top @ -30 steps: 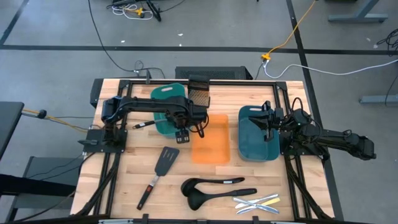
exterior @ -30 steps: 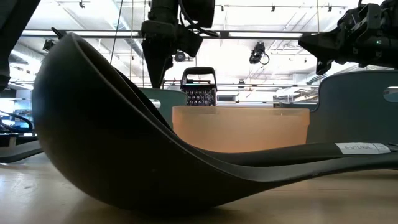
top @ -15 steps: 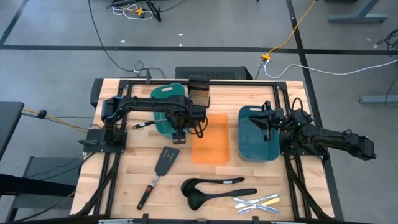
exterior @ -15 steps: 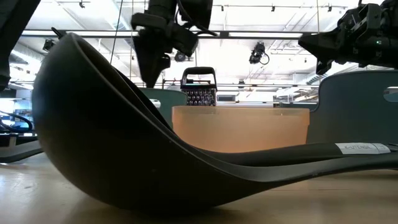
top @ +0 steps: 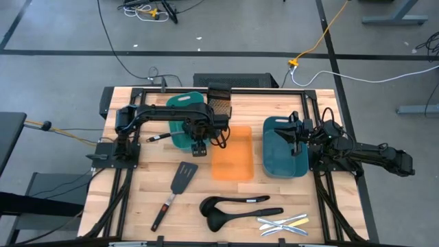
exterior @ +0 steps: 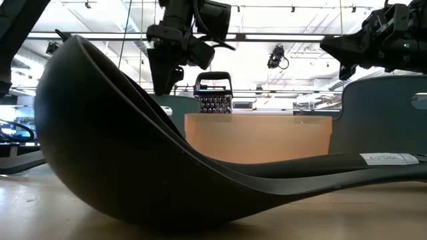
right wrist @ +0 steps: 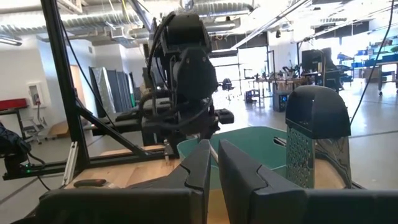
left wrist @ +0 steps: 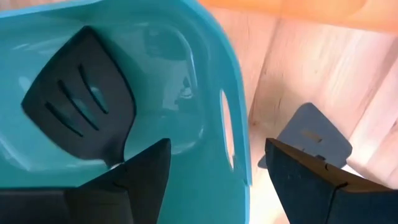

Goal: Pick & Place Kitchen Items
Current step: Adjust the green bin

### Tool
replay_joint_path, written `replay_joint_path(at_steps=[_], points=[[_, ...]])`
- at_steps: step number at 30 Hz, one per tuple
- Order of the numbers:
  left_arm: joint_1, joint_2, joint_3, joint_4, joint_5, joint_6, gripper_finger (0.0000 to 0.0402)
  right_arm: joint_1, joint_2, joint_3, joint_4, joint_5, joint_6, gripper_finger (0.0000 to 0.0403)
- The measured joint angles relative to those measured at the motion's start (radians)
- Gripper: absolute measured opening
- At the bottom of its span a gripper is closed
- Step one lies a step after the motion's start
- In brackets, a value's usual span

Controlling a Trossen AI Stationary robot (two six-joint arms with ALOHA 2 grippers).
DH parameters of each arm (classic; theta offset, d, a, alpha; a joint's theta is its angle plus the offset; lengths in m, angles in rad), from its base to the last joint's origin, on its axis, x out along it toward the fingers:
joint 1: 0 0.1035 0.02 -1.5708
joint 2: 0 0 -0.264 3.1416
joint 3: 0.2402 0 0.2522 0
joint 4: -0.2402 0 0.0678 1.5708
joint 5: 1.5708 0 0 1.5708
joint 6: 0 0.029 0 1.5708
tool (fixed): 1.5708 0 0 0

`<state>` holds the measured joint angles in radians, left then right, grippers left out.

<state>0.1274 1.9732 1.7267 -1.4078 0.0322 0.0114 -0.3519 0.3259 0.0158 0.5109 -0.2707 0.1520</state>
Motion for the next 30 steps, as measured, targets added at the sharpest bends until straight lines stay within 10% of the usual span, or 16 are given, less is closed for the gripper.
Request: replay_joint_path(at_steps=[10, 22, 30], points=[[0.000, 0.020, 0.000, 0.019, -0.020, 0.000, 0.0227, 0.000, 0.000, 0.000, 0.004, -0.010, 0.000, 0.0044], [-0.011, 0.020, 0.000, -0.065, -0.022, -0.019, 0.0019, 0.000, 0.000, 0.000, 0.005, -0.008, 0.000, 0.0044], [-0.025, 0.020, 0.000, -0.167, 0.002, -0.059, 0.0027, 0.000, 0.000, 0.000, 0.005, -0.008, 0.000, 0.0044]])
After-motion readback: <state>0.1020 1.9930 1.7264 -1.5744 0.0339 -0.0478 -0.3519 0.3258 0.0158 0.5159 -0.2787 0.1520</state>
